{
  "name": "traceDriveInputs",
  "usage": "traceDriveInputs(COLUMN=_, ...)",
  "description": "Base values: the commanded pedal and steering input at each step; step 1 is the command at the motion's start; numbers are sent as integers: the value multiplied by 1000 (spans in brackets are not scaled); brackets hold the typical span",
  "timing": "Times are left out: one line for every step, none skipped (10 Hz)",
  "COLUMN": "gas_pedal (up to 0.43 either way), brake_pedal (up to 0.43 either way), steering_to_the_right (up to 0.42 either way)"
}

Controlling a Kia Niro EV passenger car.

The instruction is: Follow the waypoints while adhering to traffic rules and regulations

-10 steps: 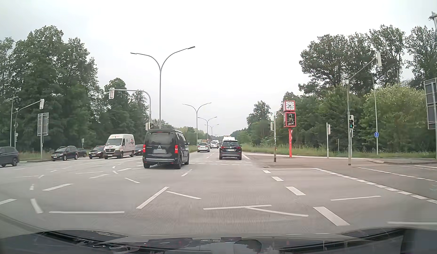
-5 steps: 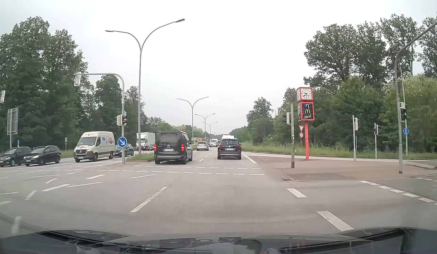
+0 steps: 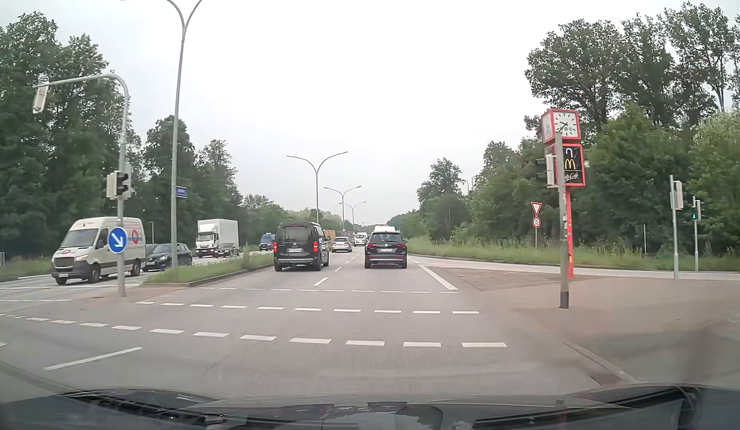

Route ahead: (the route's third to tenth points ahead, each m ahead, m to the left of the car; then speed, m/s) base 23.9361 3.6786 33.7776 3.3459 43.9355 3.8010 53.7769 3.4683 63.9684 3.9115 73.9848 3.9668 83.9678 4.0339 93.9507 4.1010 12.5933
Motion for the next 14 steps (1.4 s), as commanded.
traceDriveInputs(gas_pedal=110, brake_pedal=0, steering_to_the_right=0)
traceDriveInputs(gas_pedal=110, brake_pedal=0, steering_to_the_right=0)
traceDriveInputs(gas_pedal=110, brake_pedal=0, steering_to_the_right=-1)
traceDriveInputs(gas_pedal=110, brake_pedal=0, steering_to_the_right=-1)
traceDriveInputs(gas_pedal=110, brake_pedal=0, steering_to_the_right=-1)
traceDriveInputs(gas_pedal=110, brake_pedal=0, steering_to_the_right=-1)
traceDriveInputs(gas_pedal=110, brake_pedal=0, steering_to_the_right=-1)
traceDriveInputs(gas_pedal=98, brake_pedal=0, steering_to_the_right=-1)
traceDriveInputs(gas_pedal=79, brake_pedal=0, steering_to_the_right=-1)
traceDriveInputs(gas_pedal=67, brake_pedal=0, steering_to_the_right=-1)
traceDriveInputs(gas_pedal=59, brake_pedal=0, steering_to_the_right=-2)
traceDriveInputs(gas_pedal=47, brake_pedal=0, steering_to_the_right=-1)
traceDriveInputs(gas_pedal=39, brake_pedal=0, steering_to_the_right=-1)
traceDriveInputs(gas_pedal=8, brake_pedal=0, steering_to_the_right=-3)
